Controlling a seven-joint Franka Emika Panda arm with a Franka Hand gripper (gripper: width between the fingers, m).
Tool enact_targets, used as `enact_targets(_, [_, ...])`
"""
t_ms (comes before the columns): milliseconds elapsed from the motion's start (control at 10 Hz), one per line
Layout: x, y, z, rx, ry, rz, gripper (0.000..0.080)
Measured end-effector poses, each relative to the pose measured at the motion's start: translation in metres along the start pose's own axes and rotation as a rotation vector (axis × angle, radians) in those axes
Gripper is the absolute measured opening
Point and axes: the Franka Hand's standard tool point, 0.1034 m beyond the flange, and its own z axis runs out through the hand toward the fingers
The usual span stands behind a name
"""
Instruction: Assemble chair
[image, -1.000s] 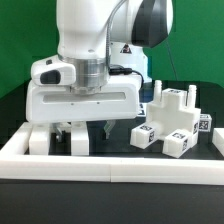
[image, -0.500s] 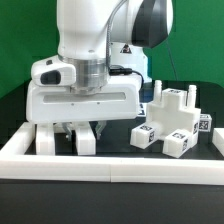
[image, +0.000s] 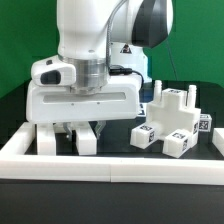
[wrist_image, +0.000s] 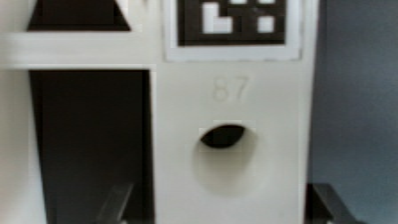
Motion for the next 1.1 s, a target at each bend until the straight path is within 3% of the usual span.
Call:
enact_targets(300, [0.0,-0.005,-0.022,0.019,-0.005,-0.001,0.0287])
enact_targets(500, [-0.001,-0.01,-0.045,0.04,-0.012,0.001,0.0288])
enact_targets(700, [0.002,-0.012,-0.064,0.043,0.01,0.011,0.0288])
enact_targets(900, [0.006,-0.016,-0.077,0.04,0.031,0.004,0.0288])
enact_targets(1100, [0.011,-0.015,-0.076,0.038,0.035,-0.023,0.0288])
